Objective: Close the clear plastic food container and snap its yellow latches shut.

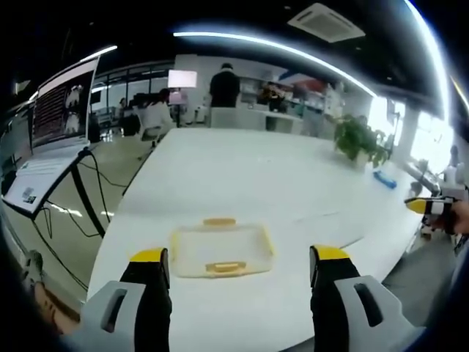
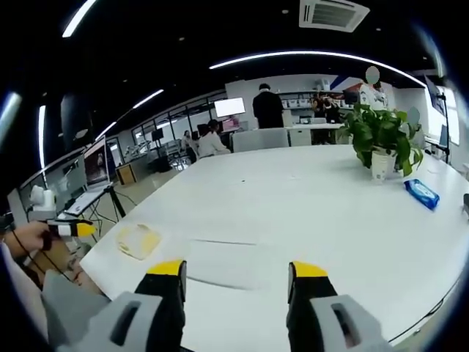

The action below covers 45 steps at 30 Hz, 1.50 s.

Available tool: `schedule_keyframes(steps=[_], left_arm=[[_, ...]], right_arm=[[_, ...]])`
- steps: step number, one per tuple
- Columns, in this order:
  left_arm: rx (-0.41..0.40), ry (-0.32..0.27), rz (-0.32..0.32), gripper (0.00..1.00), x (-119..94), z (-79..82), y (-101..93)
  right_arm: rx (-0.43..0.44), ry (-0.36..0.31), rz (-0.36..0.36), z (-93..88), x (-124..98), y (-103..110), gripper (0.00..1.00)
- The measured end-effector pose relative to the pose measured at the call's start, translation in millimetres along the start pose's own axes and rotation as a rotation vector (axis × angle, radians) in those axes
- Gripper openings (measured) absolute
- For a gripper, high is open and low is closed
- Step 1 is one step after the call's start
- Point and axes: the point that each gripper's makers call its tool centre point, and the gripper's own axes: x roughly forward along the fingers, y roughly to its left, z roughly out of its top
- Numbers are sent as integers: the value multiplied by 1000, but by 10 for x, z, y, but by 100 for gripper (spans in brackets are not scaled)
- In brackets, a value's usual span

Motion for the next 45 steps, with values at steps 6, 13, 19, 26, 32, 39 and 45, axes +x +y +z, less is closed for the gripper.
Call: schedule_keyframes(steps=[6,13,19,26,32,39,45], left_arm=[[-1,4,-4,77,41,-4,28],[0,22,-8,76,90,-30,81],[-2,29,-5,76,141,-17,152],[1,34,-9,76,218,18,212],[7,41,-19,76,297,16,245],[-2,44,-25,75,379,13,337],[-23,16,-15,72,432,72,463]], right_arm=[[-1,25,7,-39,61,67,54],[10,21,33,-5,172,183,54],[-1,22,53,48,312,273,54],[11,7,79,159,490,412,53],[-4,12,113,193,625,578,53],[8,11,164,243,812,805,50],[2,23,204,230,931,989,48]])
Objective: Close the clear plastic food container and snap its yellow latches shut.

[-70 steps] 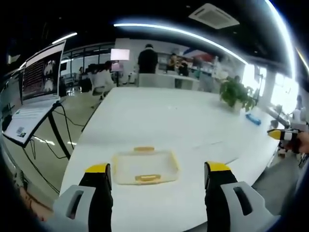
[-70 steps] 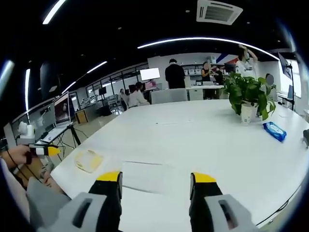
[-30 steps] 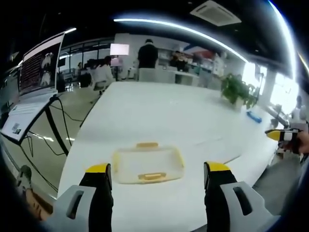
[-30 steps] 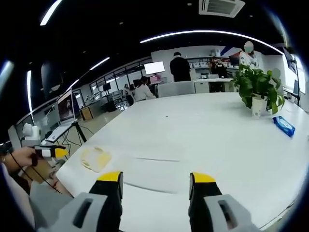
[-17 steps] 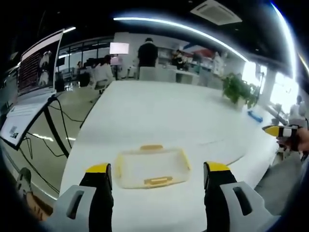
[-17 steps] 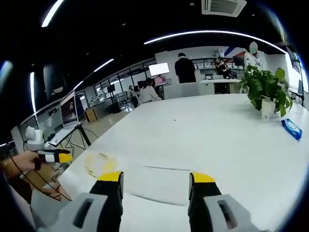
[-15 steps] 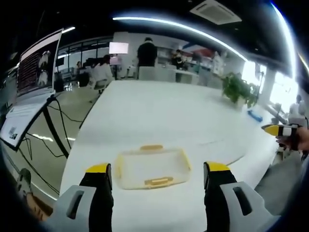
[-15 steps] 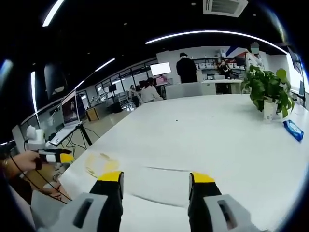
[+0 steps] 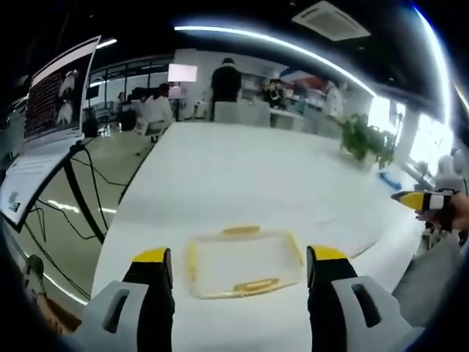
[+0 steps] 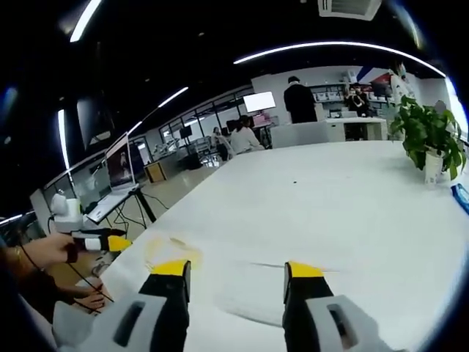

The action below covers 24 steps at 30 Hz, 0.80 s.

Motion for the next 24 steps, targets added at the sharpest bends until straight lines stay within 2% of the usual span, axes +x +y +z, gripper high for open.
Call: schedule_keyframes(steps=[4,13,14,15,16,19,24], left_arm=[[6,-21,30,64,22,40,96],[19,12,44,63,113,-33,201],[18,13,45,63,123,-38,207],[17,17,46,63,140,-52,219],[14,22,49,62,153,-64,232],[9,25,55,62,178,-84,260],[8,31,66,60,219,-122,316]], right_arm=[[7,8,33,-17,112,140,47],[5,10,100,9,405,409,45],[-5,17,106,3,435,433,45],[-65,27,122,-6,474,469,44],[-85,23,125,-3,513,506,44],[-35,16,153,-9,611,592,44],[-33,-1,169,-34,767,703,40]])
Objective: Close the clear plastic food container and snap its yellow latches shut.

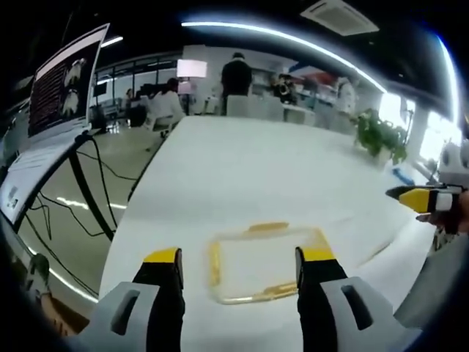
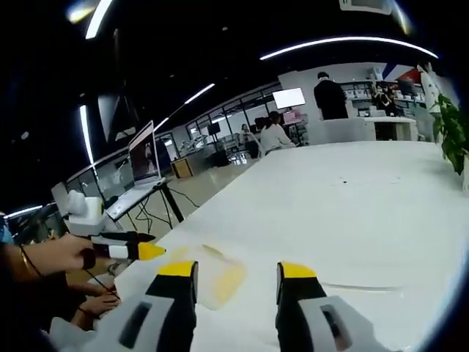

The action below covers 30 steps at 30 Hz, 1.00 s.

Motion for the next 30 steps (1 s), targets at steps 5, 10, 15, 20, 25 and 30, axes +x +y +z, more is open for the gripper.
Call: schedule_keyframes(steps=[5,10,15,20,25,30], left_arm=[[-1,9,9,57,38,-30,46],[4,18,14,56,76,-54,72],[9,31,16,54,136,-89,93],[-3,45,23,49,220,-140,139],[-9,55,25,45,275,-169,197],[-9,78,29,41,309,-244,222]], right_arm=[[5,14,18,-82,159,93,39],[1,35,27,-156,297,151,36],[24,35,16,-206,427,156,33],[101,75,11,-381,532,141,30],[103,98,4,-502,591,151,28],[104,131,11,-637,634,181,26]])
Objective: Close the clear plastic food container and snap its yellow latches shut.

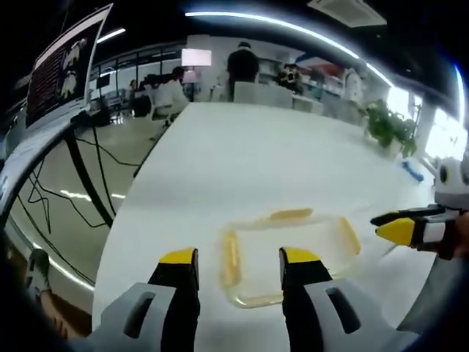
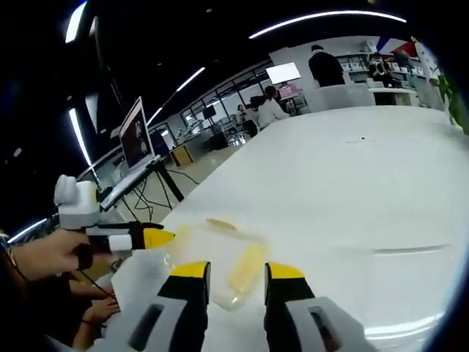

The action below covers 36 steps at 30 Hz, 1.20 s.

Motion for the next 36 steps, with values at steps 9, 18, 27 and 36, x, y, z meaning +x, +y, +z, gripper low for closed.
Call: schedule_keyframes(steps=[9,18,27,36], left_arm=[[-17,17,36,32,50,-103,74],[57,37,16,19,129,-86,29],[79,39,-1,3,159,-81,32],[94,49,-2,3,170,-103,15]], right_arm=[[-53,30,-17,-126,58,8,16],[-30,28,-18,-138,168,2,14],[-27,54,-29,-177,208,-21,10],[-49,66,-22,-189,218,3,7]])
